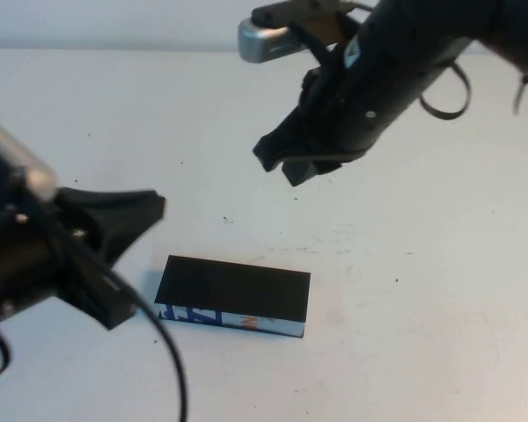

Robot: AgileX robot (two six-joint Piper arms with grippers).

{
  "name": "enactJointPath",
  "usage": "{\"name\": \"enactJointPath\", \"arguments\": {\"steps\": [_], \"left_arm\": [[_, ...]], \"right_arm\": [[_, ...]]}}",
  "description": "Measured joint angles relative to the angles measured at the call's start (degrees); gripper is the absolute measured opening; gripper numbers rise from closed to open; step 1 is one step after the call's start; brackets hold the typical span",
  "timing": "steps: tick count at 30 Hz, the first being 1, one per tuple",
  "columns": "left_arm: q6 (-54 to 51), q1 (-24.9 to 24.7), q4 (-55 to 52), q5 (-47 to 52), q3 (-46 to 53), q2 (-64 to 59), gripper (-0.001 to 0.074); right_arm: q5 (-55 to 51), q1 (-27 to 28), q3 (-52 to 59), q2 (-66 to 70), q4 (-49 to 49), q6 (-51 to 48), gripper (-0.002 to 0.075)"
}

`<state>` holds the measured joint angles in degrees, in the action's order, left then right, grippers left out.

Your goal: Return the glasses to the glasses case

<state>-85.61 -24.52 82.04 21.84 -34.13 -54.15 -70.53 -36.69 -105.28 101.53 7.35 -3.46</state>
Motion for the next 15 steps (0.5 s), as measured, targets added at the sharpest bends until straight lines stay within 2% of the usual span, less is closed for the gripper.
{"name": "enactJointPath", "arguments": {"steps": [7, 15], "left_arm": [[0.2, 0.0, 0.1, -12.1, 6.4, 25.6, -0.0001], [1.5, 0.0, 4.0, -24.2, 20.4, 45.9, -0.0001]], "right_arm": [[0.3, 0.0, 17.3, -17.6, -2.2, 3.5, -0.0011], [11.7, 0.0, 41.9, -41.5, -1.3, 5.0, -0.0011]]}}
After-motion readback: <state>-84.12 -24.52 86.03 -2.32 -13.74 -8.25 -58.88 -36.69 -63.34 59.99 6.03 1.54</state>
